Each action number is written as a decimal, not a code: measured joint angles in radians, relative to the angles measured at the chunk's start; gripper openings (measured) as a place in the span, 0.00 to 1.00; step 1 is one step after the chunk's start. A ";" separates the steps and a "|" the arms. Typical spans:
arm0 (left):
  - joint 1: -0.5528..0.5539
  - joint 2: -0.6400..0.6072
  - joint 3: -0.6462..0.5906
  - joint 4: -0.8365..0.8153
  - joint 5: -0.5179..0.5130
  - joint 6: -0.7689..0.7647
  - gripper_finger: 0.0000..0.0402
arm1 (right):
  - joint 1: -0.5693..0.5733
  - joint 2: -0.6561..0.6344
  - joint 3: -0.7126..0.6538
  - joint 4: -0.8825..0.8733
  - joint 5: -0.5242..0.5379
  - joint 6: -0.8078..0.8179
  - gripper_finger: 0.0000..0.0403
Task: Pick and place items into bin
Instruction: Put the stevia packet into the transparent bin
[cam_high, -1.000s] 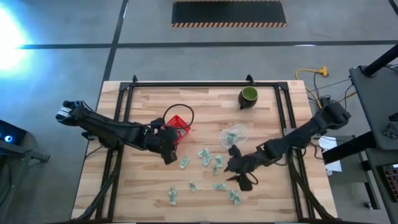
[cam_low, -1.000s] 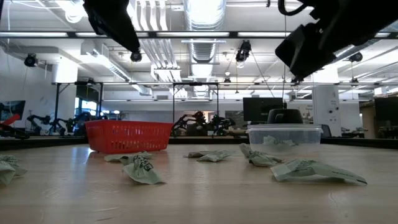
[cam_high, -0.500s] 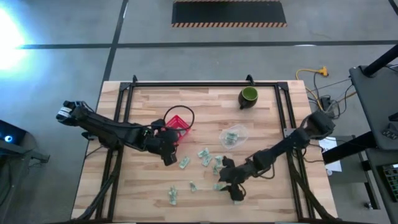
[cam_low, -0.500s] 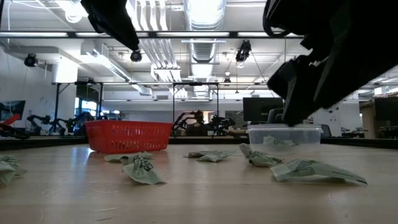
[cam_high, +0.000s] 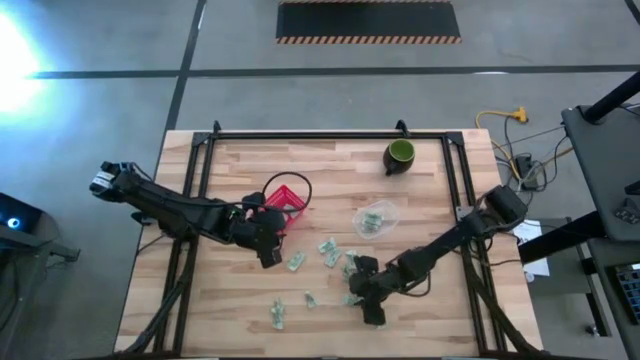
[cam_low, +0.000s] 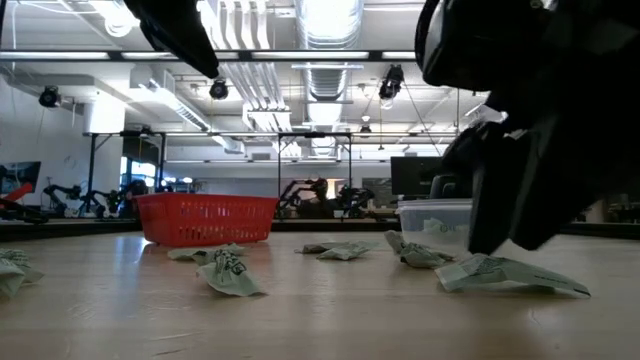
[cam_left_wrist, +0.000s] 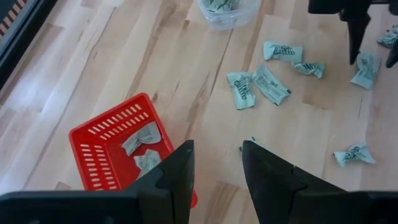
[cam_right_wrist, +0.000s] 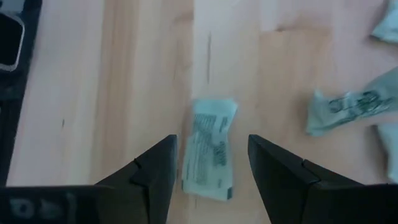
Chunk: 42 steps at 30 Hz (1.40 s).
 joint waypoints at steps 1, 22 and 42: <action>0.000 0.000 0.000 0.000 0.000 0.000 0.29 | 0.004 0.001 0.000 -0.002 -0.001 0.001 0.47; -0.006 -0.002 -0.001 0.005 0.000 -0.004 0.29 | 0.045 0.024 -0.002 -0.030 0.071 0.028 0.44; -0.006 -0.001 -0.002 0.028 0.000 -0.004 0.29 | 0.051 0.026 -0.002 0.018 0.106 -0.001 0.42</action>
